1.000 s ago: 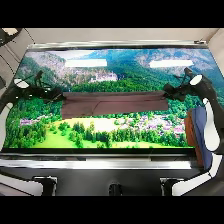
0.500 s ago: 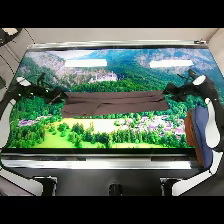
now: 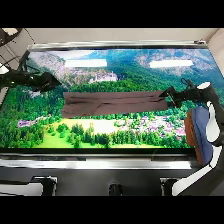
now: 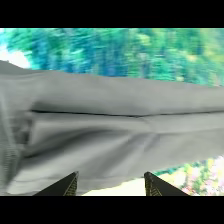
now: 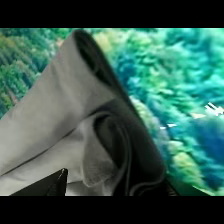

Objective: Fold the shirts.

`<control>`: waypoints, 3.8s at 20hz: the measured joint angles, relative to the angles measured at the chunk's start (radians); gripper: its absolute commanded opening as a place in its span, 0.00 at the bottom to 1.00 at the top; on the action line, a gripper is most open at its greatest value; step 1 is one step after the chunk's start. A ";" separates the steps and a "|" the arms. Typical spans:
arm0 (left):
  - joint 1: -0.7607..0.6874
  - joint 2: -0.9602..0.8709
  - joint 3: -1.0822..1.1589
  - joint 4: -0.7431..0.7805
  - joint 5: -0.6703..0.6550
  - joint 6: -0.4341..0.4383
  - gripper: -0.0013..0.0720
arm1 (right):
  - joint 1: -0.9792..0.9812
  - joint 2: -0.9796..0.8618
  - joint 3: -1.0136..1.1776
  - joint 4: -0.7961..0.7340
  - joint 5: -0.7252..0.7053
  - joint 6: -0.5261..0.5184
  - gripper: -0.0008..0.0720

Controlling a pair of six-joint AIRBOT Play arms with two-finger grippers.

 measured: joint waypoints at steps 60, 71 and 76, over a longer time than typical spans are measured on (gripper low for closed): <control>0.105 0.319 0.174 -0.087 -0.068 0.031 0.05 | 0.679 0.201 -0.004 0.278 -0.251 -0.022 0.97; 0.106 0.326 0.148 -0.086 -0.069 0.049 0.05 | 0.291 0.324 -0.257 -0.167 0.099 0.099 0.93; 0.106 0.326 0.147 -0.086 -0.069 0.049 0.05 | 0.292 0.287 -0.407 0.010 -0.017 0.005 0.49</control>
